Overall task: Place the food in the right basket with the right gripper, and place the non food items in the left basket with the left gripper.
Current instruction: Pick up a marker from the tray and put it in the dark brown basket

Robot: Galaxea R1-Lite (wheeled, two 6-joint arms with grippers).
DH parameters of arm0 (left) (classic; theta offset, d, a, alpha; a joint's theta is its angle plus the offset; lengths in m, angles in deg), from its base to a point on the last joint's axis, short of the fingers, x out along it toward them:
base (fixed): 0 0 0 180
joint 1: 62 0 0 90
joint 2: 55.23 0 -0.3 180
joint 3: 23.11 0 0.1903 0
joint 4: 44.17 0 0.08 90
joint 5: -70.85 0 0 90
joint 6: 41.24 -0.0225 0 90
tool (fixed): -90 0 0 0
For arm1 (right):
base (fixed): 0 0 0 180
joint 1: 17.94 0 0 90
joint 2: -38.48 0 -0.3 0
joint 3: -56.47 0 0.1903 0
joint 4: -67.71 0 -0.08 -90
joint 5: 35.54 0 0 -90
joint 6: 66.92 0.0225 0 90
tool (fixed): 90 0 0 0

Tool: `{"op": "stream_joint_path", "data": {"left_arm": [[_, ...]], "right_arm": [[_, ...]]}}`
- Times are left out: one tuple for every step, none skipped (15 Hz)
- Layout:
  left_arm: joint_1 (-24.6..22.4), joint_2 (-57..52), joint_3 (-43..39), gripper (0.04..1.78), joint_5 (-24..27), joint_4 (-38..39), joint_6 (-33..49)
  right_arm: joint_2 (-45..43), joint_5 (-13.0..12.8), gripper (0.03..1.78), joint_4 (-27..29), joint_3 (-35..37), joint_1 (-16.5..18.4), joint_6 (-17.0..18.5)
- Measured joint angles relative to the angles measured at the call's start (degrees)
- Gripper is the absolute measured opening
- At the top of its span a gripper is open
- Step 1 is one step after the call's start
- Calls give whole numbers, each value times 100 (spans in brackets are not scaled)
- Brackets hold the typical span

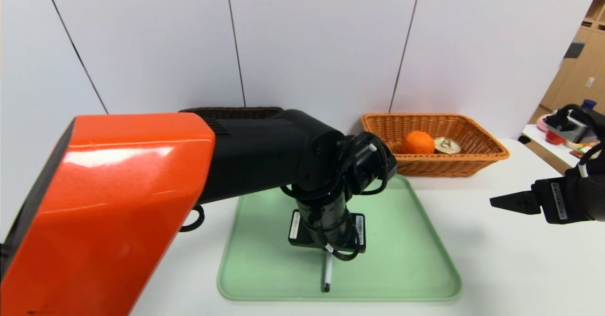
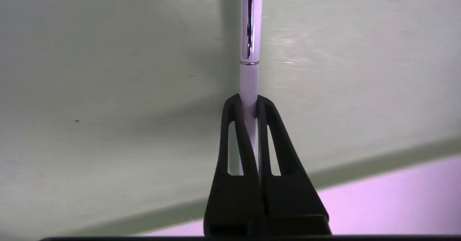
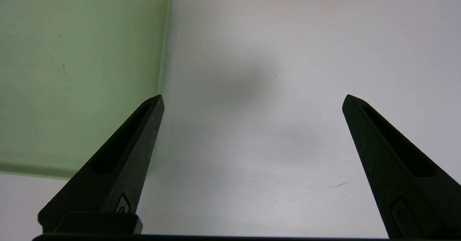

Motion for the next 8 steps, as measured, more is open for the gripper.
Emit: {"op": "stream_joint_path", "data": {"left_arm": [[-22, -148, 2, 6, 199, 246, -105], [-79, -290, 4, 6, 289, 568, -187], [-171, -433, 4, 6, 282, 952, -217], [-317, -591, 4, 6, 152, 1412, -221], [-483, -740, 4, 6, -138, 1807, -229], [-692, -885, 4, 6, -494, 2120, -245], [-970, -1026, 4, 6, -780, 2338, -267], [-1270, -1140, 4, 6, -907, 2423, -324]], "right_arm": [[0, 2, 171, -2, 2, -6, 0], [-2, 2, 171, 0, 2, -13, 5], [-2, -2, 171, 0, 2, -13, 5], [0, -5, 171, -5, 7, -13, 7], [2, -5, 171, 0, 16, -16, 7], [5, -5, 171, -5, 22, -16, 7], [13, -5, 171, -2, 27, -17, 10], [27, 0, 171, 0, 30, -17, 7]]}}
